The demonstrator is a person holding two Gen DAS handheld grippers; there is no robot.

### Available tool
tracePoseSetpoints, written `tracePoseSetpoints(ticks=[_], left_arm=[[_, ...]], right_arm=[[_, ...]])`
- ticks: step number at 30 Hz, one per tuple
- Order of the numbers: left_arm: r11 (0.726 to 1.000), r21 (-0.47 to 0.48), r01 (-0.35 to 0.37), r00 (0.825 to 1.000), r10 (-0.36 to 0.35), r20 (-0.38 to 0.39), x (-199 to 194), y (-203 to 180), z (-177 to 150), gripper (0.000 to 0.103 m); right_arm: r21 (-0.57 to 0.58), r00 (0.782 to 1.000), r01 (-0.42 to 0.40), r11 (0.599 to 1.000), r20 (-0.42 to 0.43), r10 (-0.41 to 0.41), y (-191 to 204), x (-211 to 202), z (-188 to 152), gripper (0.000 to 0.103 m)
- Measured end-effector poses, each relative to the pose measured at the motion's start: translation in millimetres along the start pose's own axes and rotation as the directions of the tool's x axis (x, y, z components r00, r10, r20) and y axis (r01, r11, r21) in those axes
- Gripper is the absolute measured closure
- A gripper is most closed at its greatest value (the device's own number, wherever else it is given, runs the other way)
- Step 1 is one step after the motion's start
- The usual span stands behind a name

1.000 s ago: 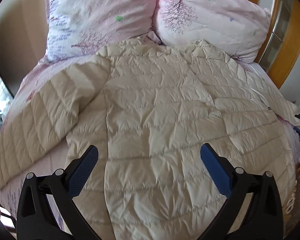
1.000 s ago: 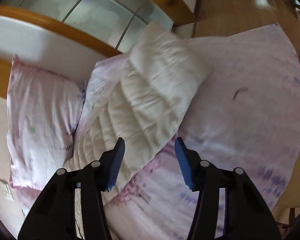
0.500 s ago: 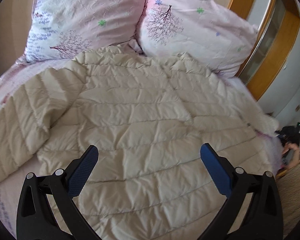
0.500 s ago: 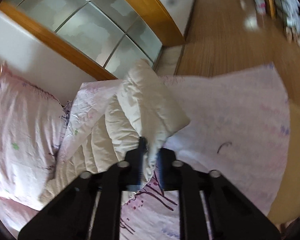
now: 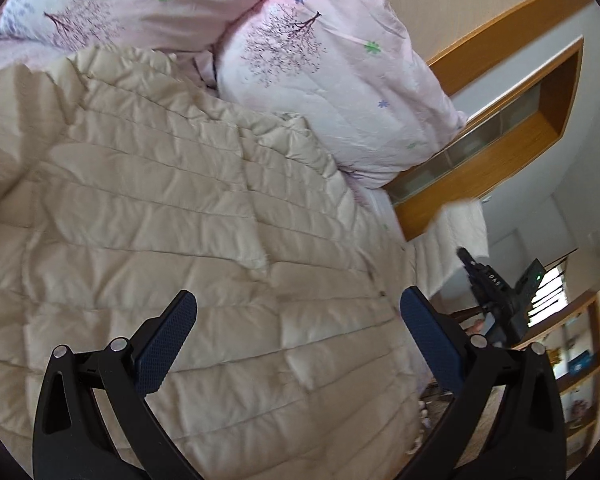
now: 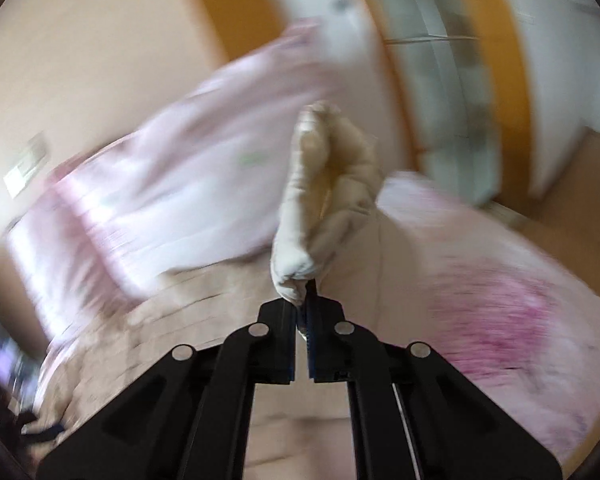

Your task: Fold large clothes

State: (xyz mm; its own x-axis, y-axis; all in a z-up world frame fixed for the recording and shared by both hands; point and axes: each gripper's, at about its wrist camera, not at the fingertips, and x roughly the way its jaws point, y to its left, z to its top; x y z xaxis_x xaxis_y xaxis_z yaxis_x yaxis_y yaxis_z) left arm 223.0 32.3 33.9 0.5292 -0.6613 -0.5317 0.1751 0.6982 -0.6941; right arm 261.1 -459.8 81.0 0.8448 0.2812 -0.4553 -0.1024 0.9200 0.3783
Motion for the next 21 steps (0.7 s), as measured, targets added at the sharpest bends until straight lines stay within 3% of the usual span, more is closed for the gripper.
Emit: tracePoseSetpoints(ticks=[6,17,19,20,21], left_arm=[[0.992,-0.095,0.081,0.996,-0.084,-0.029,16.8,6.7,4.2,0.003],[0.969,-0.196,0.15,0.985,-0.162,-0.051,46.4,8.3,16.3,0.004],[0.963,-0.212,0.165,0.982,-0.18,-0.054,53.9,7.6,19.4,0.004],[0.961,-0.22,0.167,0.981,-0.184,-0.058,59.0,7.2,21.1,0.004],[0.959,-0.228,0.169,0.98,-0.188,-0.064,64.3,6.8,22.5,0.004]], right_arm=[[-0.088,0.974,-0.176,0.981,-0.158,0.16,65.1,32.2,-34.4,0.098],[-0.172,0.918,-0.278,0.945,-0.339,0.208,132.4,64.7,-77.7,0.096],[-0.191,0.903,-0.292,0.937,-0.378,0.204,139.7,66.6,-88.5,0.089],[-0.198,0.896,-0.3,0.933,-0.395,0.204,142.0,66.7,-92.8,0.074],[-0.206,0.887,-0.307,0.929,-0.416,0.201,146.5,66.3,-97.4,0.048]])
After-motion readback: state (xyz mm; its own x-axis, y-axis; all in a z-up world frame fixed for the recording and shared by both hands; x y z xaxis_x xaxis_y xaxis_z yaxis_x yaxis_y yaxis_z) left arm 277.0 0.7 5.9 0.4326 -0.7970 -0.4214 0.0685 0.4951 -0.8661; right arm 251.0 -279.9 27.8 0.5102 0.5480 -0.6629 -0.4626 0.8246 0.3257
